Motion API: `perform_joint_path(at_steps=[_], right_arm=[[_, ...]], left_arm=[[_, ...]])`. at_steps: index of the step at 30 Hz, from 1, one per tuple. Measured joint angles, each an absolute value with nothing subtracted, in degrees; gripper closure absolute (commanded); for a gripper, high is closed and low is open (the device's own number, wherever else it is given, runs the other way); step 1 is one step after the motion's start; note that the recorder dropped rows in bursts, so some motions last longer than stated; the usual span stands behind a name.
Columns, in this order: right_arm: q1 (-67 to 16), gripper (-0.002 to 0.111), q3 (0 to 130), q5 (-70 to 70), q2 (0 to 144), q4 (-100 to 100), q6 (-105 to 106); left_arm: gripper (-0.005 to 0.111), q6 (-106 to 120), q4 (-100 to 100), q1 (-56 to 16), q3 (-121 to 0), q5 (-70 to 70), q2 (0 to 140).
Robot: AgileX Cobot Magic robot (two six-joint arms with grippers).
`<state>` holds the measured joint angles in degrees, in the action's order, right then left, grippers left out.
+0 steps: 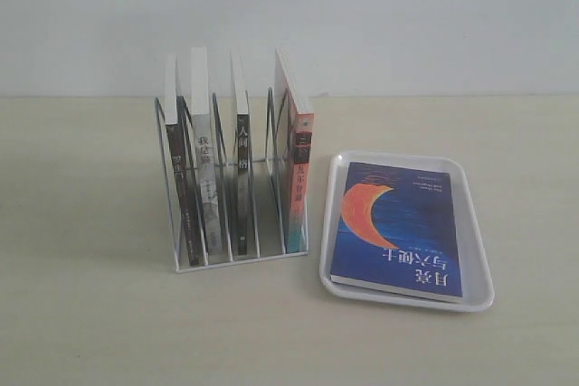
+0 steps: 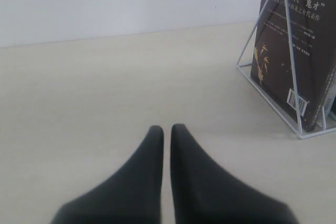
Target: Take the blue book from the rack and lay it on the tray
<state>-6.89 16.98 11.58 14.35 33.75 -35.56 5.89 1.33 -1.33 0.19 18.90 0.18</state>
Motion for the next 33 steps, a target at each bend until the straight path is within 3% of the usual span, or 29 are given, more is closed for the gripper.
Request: perform_joint_path(at_steps=[10,19,23,33], right_arm=[[-7.95,0.108,9.38,7.9,14.35,32.58,-35.15],[-7.95,0.108,4.48,4.17,11.0,5.1,-7.55],[-7.95,0.108,0.89,3.93,5.1,3.39,-5.51],[-7.95,0.108,-0.02,15.49,0.28,0.55,-1.26]], left_arm=[[0.102,5.89,1.33,-1.33,0.19,18.9,0.18],[0.102,5.89,1.33,-1.33,0.19,18.9,0.18],[0.102,5.89,1.33,-1.33,0.19,18.9,0.18],[0.102,5.89,1.33,-1.33,0.19,18.9,0.18]])
